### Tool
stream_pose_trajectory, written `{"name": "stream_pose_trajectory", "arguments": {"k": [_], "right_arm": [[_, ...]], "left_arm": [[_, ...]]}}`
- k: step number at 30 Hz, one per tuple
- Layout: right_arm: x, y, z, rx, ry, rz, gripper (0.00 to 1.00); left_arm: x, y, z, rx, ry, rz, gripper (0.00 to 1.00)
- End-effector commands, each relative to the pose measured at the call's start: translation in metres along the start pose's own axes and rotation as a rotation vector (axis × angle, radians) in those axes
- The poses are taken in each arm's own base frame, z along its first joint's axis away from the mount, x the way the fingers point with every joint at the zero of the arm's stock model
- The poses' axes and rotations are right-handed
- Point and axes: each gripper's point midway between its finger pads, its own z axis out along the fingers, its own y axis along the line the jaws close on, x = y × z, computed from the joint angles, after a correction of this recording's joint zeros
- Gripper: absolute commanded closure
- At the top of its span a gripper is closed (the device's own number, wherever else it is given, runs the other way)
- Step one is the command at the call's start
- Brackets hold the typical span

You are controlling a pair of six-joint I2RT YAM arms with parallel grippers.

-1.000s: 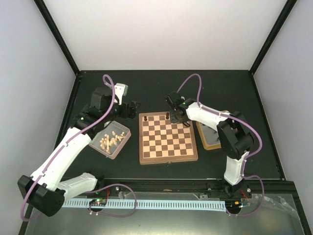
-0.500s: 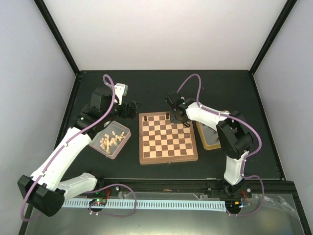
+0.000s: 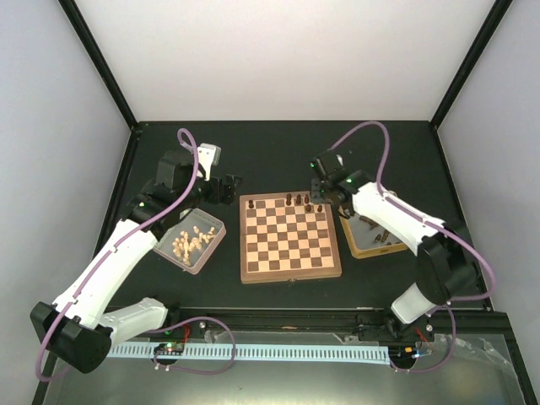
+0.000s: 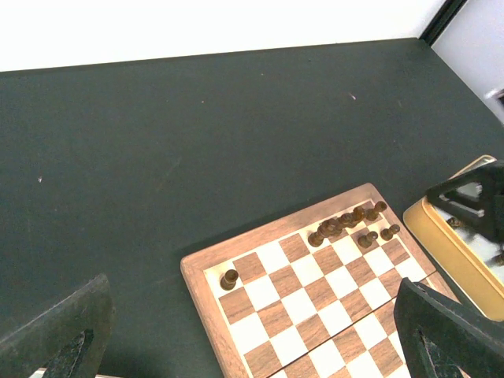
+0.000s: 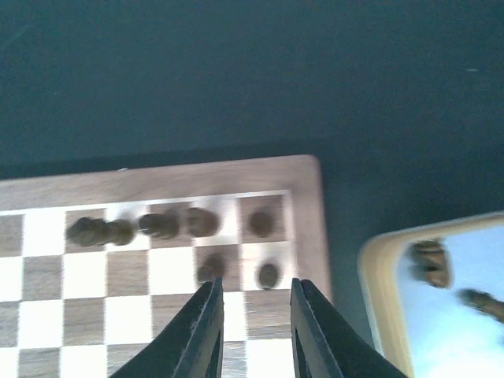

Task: Set up the chess pieces on the board
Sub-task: Place the chess piece on the chessboard, then pick up the chess piece from the storage box.

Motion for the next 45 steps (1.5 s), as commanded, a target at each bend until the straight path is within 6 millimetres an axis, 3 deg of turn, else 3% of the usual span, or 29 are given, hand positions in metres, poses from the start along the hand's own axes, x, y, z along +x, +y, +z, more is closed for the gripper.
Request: {"name": "stream_pose_trajectory", "arguments": {"k": [1,8,11,14,21,29,40,45], "right_arm": [[-0.003,-0.052,-0.01,0.086,-0.068,0.121,0.73],[0.031,-0.152,-0.007,0.205,-0.044,0.328,0.7],[0.049,-0.18,0.001,0.232,-0.009,0.386,0.69],[0.061,-0.196,0.01,0.241,0.026,0.418,0.69],[0.067,-0.208,0.031,0.236,0.07,0.441,0.69],[0.057,-0.212,0.042,0.237,0.074,0.443,0.73],[0.07,-0.212,0.05,0.241,0.121,0.447,0.82],[0.072,-0.213,0.05,0.246,0.124,0.446,0.94]], "left_arm": [[-0.011,0.002,-0.008,-0.007,-0.048,0.011,0.01],[-0.012,0.001,-0.008,-0.003,-0.052,0.01,0.01],[-0.012,0.001,-0.008,-0.001,-0.051,0.011,0.01],[-0.012,0.001,-0.007,-0.002,-0.049,0.011,0.01],[-0.011,0.001,-0.006,-0.002,-0.046,0.009,0.01],[-0.012,0.001,-0.007,-0.005,-0.049,0.012,0.01],[-0.011,0.002,-0.006,-0.006,-0.046,0.011,0.01],[-0.011,0.002,-0.006,-0.007,-0.046,0.011,0.01]]}}
